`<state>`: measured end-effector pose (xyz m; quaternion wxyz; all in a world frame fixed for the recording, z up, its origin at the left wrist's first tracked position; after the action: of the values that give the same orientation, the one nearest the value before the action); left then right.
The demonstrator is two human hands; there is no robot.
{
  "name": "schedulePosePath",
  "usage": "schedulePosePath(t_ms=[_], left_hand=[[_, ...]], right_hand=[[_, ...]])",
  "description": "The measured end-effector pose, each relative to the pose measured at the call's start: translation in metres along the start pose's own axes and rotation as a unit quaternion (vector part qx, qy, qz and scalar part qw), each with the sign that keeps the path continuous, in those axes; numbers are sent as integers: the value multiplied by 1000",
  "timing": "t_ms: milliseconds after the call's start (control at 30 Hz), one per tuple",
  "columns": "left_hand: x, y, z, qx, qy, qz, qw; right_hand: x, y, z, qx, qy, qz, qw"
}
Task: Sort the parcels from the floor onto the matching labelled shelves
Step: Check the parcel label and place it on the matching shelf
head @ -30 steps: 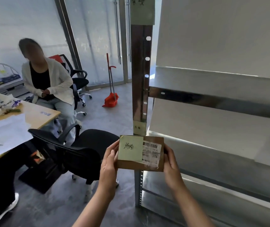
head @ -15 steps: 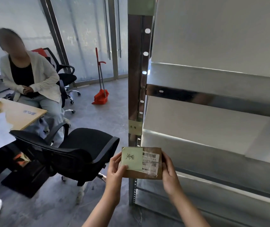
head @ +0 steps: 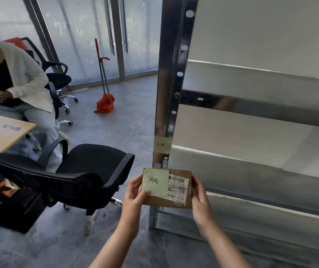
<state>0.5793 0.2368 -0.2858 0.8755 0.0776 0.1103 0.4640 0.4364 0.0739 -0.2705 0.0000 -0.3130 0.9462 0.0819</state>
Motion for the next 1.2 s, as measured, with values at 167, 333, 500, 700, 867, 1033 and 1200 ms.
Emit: schedulePosePath(t_ms=[167,333,500,700,867,1033,1200], left_hand=[[-18,0,1,-3,-8,-36,999],[-55,0,2,0,-20,-82,996],[-85,-10,-1,11,-29,-83,996],[-118,-35,1,29,-40,-89,995],[-138,-66,-11,29,-65,-122,990],[-149,-90,-22,51,-53,-104,992],[-157,-106,-35,85,-22,-74,993]], right_hand=[[17,5,-1,-12,7,18,1000],[52,6,-2,-6,-3,61,998],[83,-8,-5,4,2,91,996],[103,-34,-9,5,-8,99,995],[114,-62,-7,-15,2,94,995],[117,-90,-9,-24,12,82,996],[122,-115,2,-43,24,76,996]])
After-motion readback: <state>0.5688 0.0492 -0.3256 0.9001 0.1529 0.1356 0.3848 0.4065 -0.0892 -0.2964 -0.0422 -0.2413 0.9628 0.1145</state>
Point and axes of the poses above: each hand's wrist, its own y-axis away from the middle knuckle, its own x-axis out of the back of the hand, z = x × y, the point moved 8 cm from there along -y, towards the middle knuckle, and after that the axes turned 8 degrees about -y, right-handed, at the moved point
